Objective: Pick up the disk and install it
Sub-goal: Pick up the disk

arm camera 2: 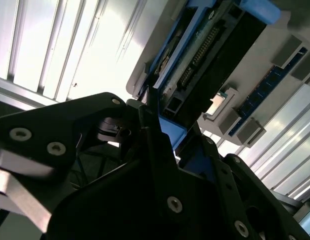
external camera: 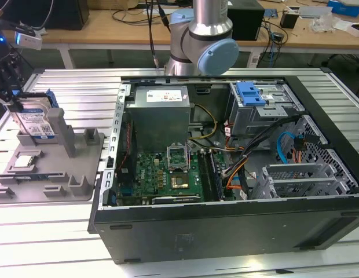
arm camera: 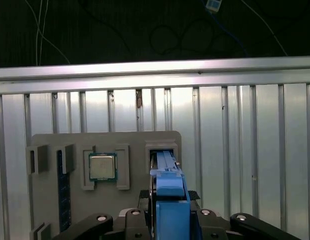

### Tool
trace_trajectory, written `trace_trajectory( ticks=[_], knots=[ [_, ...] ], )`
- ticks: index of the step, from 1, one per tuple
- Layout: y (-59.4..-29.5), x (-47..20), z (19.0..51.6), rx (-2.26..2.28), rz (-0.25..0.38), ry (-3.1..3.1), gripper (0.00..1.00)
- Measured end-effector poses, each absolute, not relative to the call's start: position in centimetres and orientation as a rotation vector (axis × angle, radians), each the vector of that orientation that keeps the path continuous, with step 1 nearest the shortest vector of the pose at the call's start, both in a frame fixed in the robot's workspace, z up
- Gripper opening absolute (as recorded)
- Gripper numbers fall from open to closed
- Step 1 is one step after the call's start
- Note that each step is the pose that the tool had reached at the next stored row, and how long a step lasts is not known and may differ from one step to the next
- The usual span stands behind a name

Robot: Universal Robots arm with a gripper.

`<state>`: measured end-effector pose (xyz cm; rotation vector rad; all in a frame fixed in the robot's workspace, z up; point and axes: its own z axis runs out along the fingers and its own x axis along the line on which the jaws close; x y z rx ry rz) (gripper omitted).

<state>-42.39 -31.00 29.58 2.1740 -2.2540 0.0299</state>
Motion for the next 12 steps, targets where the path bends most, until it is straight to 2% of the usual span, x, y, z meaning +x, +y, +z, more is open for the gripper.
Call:
trace_trajectory(
  ticks=[12],
  knots=[
    [-31.03,-42.39,29.52,2.174,0.030,-2.254,0.37]
  ],
)
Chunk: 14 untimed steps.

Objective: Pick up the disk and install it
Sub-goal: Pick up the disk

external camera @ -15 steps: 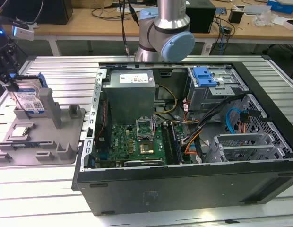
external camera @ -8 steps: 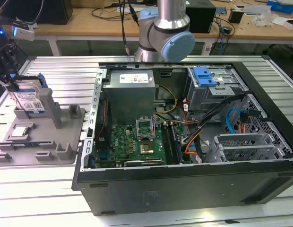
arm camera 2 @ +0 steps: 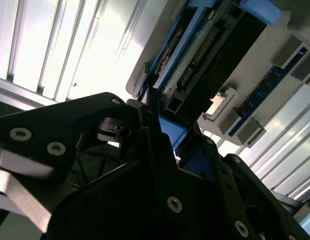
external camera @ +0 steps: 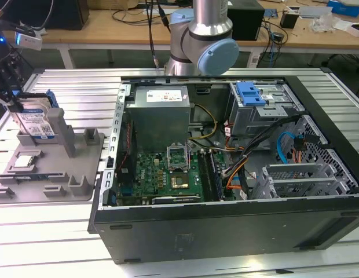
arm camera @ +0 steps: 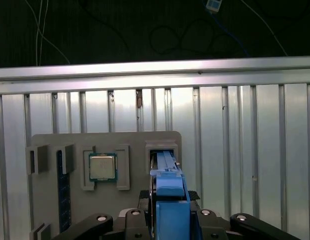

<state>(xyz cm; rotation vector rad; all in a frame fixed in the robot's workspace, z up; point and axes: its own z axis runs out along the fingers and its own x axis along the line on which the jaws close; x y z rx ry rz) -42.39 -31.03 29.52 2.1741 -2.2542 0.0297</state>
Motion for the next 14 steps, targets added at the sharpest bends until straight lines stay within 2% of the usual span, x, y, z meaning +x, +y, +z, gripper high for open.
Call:
trace_trajectory(
  ticks=[6,14],
  knots=[
    [-31.0,-42.4,29.7,2.175,0.030,-2.254,0.37],
    [-31.0,-42.4,31.8,2.188,0.029,-2.241,0.37]
  ],
)
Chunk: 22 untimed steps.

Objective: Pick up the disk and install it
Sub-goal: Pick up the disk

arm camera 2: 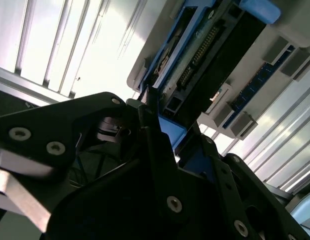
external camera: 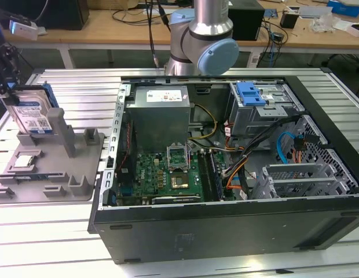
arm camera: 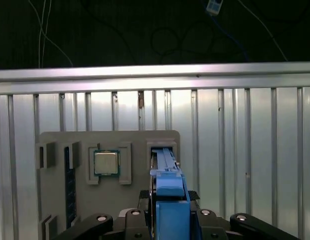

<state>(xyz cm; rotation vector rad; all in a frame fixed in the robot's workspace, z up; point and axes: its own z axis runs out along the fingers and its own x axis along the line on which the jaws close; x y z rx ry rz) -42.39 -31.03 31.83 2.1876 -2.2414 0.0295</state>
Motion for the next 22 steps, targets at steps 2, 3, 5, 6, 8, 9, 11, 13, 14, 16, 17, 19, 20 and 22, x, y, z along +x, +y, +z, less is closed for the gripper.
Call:
trace_trajectory(
  ticks=[2,3,5,6,8,9,11,13,14,16,17,19,20,22],
  knots=[
    [-31.0,-42.4,32.2,2.189,0.030,-2.240,0.37],
    [-31.0,-42.4,32.6,2.190,0.030,-2.239,0.37],
    [-31.0,-42.4,33.3,2.192,0.030,-2.237,0.37],
    [-31.0,-42.4,33.5,2.192,0.029,-2.237,0.37],
    [-31.0,-42.4,34.0,2.194,0.029,-2.236,0.37],
    [-31.0,-42.4,34.2,2.194,0.029,-2.236,0.37],
    [-31.0,-42.4,34.8,2.195,0.028,-2.235,0.37],
    [-31.0,-42.4,35.4,2.196,0.028,-2.234,0.37],
    [-31.0,-42.4,35.6,2.196,0.028,-2.234,0.37],
    [-31.0,-42.4,36.4,2.197,0.028,-2.233,0.37],
    [-31.0,-42.4,36.6,2.197,0.028,-2.233,0.37],
    [-31.0,-42.4,37.2,2.198,0.028,-2.233,0.37],
    [-31.0,-42.4,37.7,2.198,0.028,-2.232,0.37],
    [-31.0,-42.4,38.3,2.198,0.028,-2.232,0.37]
  ],
)
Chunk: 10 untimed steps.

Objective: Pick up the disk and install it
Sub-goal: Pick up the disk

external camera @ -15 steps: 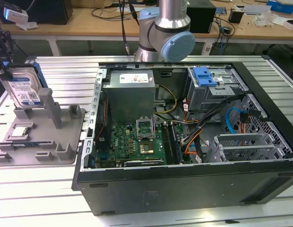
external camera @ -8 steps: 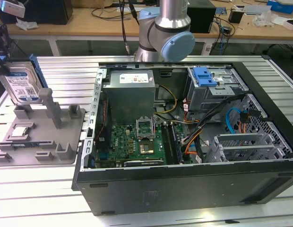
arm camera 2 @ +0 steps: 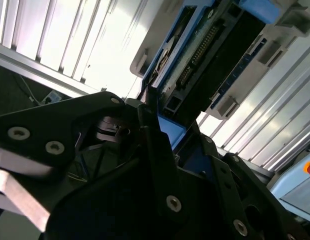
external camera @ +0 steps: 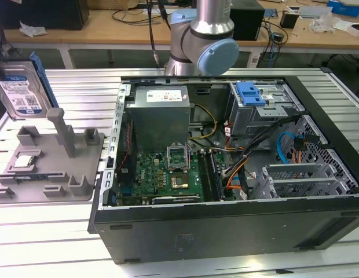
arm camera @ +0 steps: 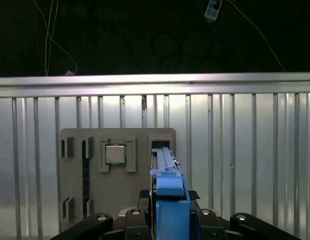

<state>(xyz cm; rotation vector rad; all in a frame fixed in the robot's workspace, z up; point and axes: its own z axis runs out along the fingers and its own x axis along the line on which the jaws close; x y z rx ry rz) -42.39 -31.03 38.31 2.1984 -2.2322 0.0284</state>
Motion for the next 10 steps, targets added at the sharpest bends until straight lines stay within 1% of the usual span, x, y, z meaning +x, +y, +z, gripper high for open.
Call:
trace_trajectory(
  ticks=[7,10],
  knots=[
    [-31.0,-42.4,41.6,2.201,0.028,-2.229,0.37],
    [-31.0,-42.4,43.8,2.204,0.028,-2.227,0.37]
  ],
)
